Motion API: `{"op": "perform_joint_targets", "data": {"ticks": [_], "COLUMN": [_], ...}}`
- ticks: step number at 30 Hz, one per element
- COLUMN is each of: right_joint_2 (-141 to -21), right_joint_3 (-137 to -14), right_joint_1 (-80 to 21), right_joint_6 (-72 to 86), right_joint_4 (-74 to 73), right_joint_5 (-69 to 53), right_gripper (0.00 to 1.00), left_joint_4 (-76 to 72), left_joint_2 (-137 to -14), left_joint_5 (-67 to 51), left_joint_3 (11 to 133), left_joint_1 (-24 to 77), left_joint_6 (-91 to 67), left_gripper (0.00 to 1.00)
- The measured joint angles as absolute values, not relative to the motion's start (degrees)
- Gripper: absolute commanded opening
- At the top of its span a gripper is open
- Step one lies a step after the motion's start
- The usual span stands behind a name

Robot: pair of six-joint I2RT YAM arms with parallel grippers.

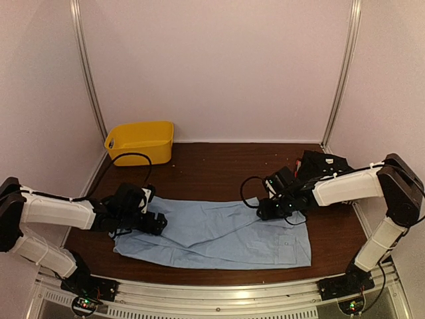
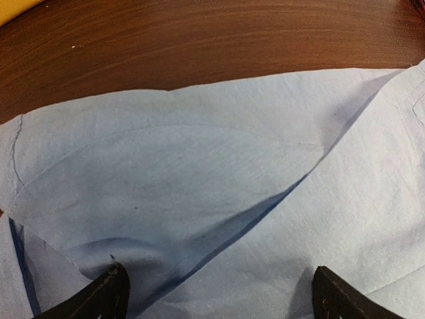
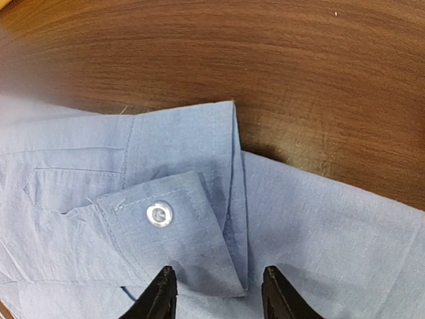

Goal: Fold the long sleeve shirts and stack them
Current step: Smooth out the rectangle-folded shirt at the center of the board.

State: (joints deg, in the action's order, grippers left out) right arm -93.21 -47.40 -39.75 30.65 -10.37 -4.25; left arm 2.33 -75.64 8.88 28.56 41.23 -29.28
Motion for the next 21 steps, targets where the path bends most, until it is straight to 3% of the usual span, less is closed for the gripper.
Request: {"op": "perform_joint_targets", "data": {"ticks": [11,15,21], "right_joint_2": [-93.23,-93.23,-93.23], "right_joint_3": [-45.21,-44.73,-44.49], "right_joint_1": [-39.75,-39.75,-39.72], "right_joint_6": [31.99,32.53,33.21], "right_joint_4": [-7.29,-6.22,-5.32], "right_joint_5": [-6.04,-6.44,-6.66], "right_gripper": [0.34,0.24,0.03], "left_joint_4": [-0.27,-0.45,-0.45], "left_joint_2": [-74.87,-74.87,-74.87], "left_joint_5": [8.25,8.12,8.10], "left_joint_3": [24.62,24.64,24.64], "left_joint_1": [41.23,41.23,41.23], "left_joint_6": [-31.38,-31.66,-31.70], "left_gripper": [0.98,0.98,0.98]}}
